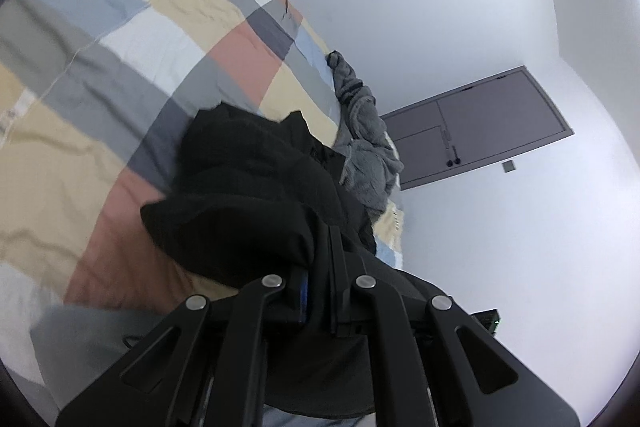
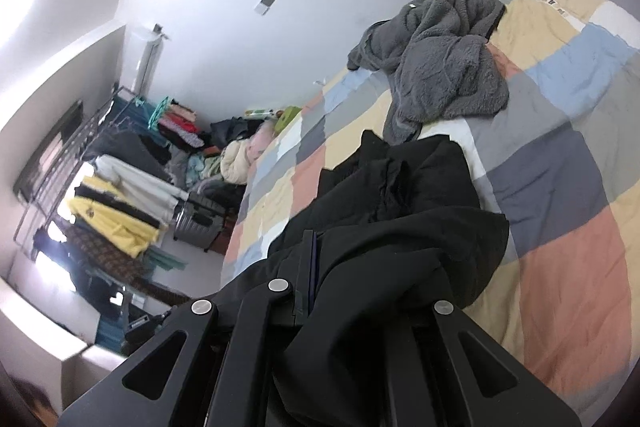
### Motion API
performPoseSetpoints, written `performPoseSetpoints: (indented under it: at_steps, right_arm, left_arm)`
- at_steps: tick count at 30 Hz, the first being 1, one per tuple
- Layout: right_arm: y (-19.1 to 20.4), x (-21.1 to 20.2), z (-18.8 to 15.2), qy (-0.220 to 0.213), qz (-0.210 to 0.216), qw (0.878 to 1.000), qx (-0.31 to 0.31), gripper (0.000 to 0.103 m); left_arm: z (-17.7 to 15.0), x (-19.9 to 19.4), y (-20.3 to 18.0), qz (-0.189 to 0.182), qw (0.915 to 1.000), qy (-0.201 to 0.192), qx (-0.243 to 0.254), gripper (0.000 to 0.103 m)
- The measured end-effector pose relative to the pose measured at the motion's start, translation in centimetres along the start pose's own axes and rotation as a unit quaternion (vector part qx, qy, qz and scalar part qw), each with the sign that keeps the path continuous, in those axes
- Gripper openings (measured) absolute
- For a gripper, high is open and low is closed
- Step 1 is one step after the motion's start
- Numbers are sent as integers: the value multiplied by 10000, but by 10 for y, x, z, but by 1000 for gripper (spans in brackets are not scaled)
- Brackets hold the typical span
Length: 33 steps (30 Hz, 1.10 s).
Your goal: Fold large clothes
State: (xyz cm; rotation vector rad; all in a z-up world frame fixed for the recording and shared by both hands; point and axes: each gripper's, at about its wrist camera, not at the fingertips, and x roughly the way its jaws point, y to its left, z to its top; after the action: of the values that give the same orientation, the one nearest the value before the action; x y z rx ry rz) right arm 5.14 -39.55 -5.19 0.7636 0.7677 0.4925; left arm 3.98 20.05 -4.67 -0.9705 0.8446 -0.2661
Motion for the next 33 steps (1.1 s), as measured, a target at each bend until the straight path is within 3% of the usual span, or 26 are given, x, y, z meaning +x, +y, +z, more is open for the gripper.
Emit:
performPoseSetpoints:
  at_steps: [9, 18, 26, 33]
  right_arm:
    - [-13, 37, 48, -16, -275, 9992, 278, 4]
    - [-38, 85, 87, 115, -629, 9966, 512, 4]
    - [-73, 148, 106, 412, -1219, 9895, 655, 4]
    - [-106, 192, 106, 656, -1415, 9847, 771, 3]
  left_arm:
    - [48, 42, -29, 542, 9982, 54, 250, 6]
    - [90, 104, -35, 1300, 9911, 74, 281, 6]
    - [113, 188, -25, 2496, 9655, 282, 688, 6]
    - [115, 235, -14, 2952, 9497, 401, 964, 6]
